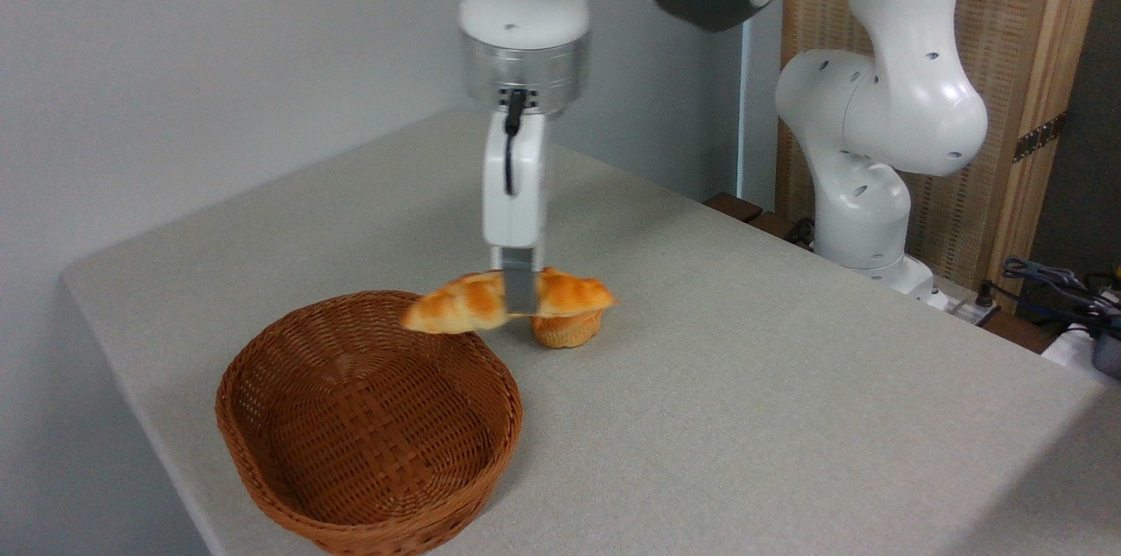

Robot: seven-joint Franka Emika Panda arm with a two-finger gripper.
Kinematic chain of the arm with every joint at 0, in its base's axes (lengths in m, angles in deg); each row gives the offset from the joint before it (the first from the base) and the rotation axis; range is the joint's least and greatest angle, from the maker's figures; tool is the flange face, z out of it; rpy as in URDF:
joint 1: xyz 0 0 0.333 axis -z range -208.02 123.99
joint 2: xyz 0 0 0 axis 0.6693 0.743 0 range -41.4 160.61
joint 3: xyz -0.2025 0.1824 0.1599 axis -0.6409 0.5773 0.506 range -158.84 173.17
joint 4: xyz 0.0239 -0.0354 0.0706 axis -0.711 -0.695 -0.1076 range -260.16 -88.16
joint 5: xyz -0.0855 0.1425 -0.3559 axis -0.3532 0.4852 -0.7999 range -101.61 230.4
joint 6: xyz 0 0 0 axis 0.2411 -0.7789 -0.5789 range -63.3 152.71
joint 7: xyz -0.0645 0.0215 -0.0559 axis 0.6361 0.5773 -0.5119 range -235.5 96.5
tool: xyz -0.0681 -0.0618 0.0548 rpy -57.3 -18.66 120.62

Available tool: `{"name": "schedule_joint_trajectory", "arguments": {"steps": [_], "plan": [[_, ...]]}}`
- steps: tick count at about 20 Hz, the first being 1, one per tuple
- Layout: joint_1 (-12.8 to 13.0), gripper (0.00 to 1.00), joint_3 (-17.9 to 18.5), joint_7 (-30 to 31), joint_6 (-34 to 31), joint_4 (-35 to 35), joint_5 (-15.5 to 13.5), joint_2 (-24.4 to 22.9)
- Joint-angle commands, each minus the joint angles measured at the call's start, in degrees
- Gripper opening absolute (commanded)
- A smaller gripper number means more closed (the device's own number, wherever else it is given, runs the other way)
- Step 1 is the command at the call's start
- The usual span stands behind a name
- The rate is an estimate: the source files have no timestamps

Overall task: Put bread into the basket
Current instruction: 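Lift the braided roll and carry it over the wicker basket, then lower the roll into the basket and open the gripper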

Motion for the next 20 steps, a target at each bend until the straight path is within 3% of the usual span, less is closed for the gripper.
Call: {"name": "schedule_joint_trajectory", "arguments": {"steps": [1,3,6,8,14,20], "plan": [[1.0,0.33,0.21,8.77,-0.25,9.26,-5.5,8.0],[1.09,0.35,0.21,10.54,1.33,11.37,-7.61,10.11],[2.32,0.48,0.04,13.53,4.14,12.18,-9.65,12.32],[3.29,0.65,-0.58,16.33,7.82,12.18,-9.56,13.54],[4.34,0.97,-0.84,17.84,10.13,12.18,-8.94,15.04],[4.34,1.0,-0.84,17.84,10.13,12.18,-8.94,14.96]]}}
